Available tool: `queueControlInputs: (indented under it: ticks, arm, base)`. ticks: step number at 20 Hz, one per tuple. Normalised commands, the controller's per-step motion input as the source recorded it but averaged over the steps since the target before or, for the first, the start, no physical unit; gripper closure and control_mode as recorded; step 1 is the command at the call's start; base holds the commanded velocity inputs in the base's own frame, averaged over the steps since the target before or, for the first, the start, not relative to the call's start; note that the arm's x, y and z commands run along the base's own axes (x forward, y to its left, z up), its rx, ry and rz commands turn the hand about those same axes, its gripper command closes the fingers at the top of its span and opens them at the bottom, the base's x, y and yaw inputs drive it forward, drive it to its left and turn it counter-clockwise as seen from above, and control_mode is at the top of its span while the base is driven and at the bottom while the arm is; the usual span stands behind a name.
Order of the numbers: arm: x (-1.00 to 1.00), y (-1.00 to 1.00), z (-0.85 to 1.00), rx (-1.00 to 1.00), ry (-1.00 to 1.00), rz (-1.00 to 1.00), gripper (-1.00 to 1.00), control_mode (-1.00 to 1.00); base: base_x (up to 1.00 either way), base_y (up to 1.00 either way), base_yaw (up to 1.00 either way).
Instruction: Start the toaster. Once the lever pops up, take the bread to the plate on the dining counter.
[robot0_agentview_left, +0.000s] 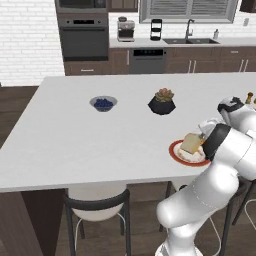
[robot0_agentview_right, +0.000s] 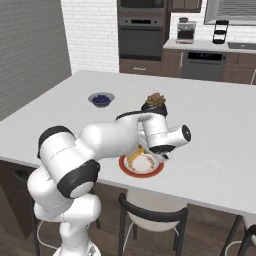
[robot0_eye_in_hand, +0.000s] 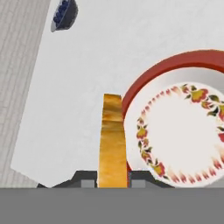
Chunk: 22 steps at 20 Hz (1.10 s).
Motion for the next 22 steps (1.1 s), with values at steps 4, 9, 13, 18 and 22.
queueControlInputs:
  ticks: [4,9,13,18,22]
  arm:
    - [0.14,-0.29,-0.33,0.0,-0.05,-0.06,1.0,-1.0]
    - [0.13,-0.08,-0.37,0.0,0.0,-0.09,1.0,-1.0]
    - [0.12,0.0,-0.37,0.0,0.0,-0.09,1.0,-1.0]
    - [0.04,0.0,-0.35,0.0,-0.04,-0.07,1.0,-1.0]
    - [-0.06,0.03,-0.33,0.0,-0.08,-0.07,-1.0,-1.0]
  base:
    - [0.0,0.0,0.0]
    - [0.0,0.0,0.0]
    - [0.0,0.0,0.0]
    - [0.0,0.0,0.0]
    - [0.0,0.0,0.0]
